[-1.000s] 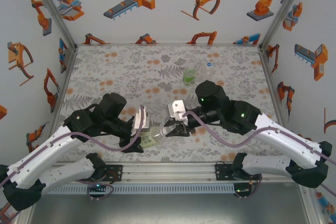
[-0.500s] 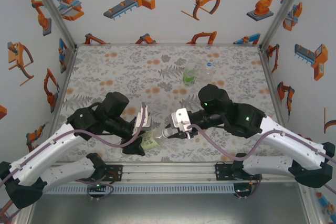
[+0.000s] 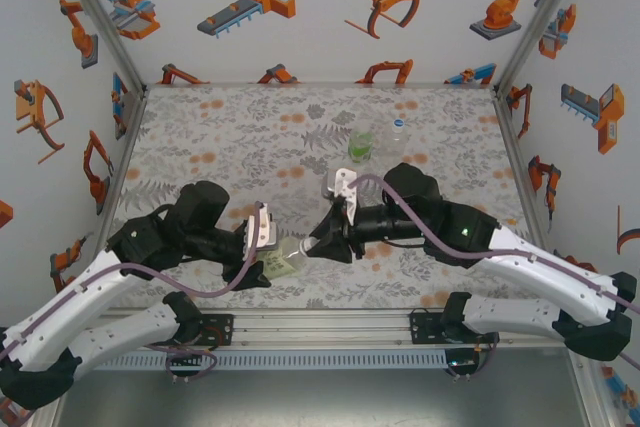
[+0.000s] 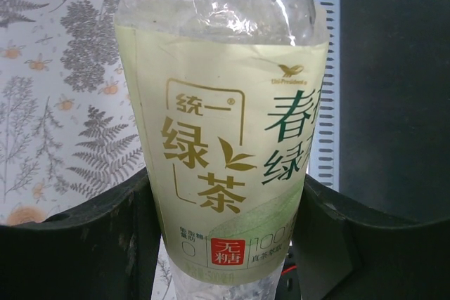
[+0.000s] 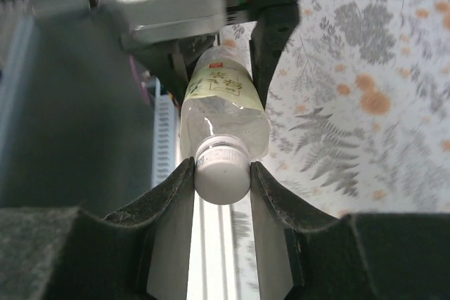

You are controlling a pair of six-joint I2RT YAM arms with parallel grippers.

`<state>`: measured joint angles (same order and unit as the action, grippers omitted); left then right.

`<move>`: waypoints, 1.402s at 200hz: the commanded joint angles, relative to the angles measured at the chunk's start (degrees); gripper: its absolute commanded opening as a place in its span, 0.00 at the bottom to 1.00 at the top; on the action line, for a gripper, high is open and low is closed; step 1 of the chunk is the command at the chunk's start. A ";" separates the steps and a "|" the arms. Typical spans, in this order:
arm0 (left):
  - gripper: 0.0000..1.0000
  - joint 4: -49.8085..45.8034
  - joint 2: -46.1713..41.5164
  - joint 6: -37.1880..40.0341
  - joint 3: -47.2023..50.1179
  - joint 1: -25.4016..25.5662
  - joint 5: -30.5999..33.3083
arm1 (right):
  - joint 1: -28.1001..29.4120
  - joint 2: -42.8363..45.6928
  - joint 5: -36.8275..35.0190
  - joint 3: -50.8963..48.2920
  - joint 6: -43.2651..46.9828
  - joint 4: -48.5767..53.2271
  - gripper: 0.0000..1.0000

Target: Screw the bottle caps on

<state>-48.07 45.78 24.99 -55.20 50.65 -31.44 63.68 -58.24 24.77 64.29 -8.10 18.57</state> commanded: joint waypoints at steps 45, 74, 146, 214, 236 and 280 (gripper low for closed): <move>0.00 14.52 -0.86 -1.40 0.77 -0.29 6.22 | 1.25 -6.32 -14.83 4.42 -50.88 12.31 0.08; 0.00 15.45 0.22 -1.24 0.60 -0.29 8.43 | 0.91 -7.04 -18.79 3.38 -69.03 15.69 0.06; 0.00 14.64 1.11 2.96 1.01 -0.29 4.94 | -0.28 -7.33 -21.29 6.98 -66.06 16.73 0.39; 0.00 10.51 1.13 3.13 1.14 -0.27 2.35 | -0.54 -4.03 -30.16 19.06 -40.57 20.51 0.72; 0.00 10.49 0.99 3.16 1.02 -0.27 2.07 | -0.54 -1.63 -29.46 18.28 -29.41 16.70 0.70; 0.00 10.60 1.24 2.67 0.69 -0.29 -0.49 | -0.51 3.34 -9.67 13.34 3.03 10.20 0.65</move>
<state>-38.54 47.42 27.35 -53.52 50.50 -28.56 63.18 -56.53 2.46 79.15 -29.56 32.08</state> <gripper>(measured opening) 0.593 0.653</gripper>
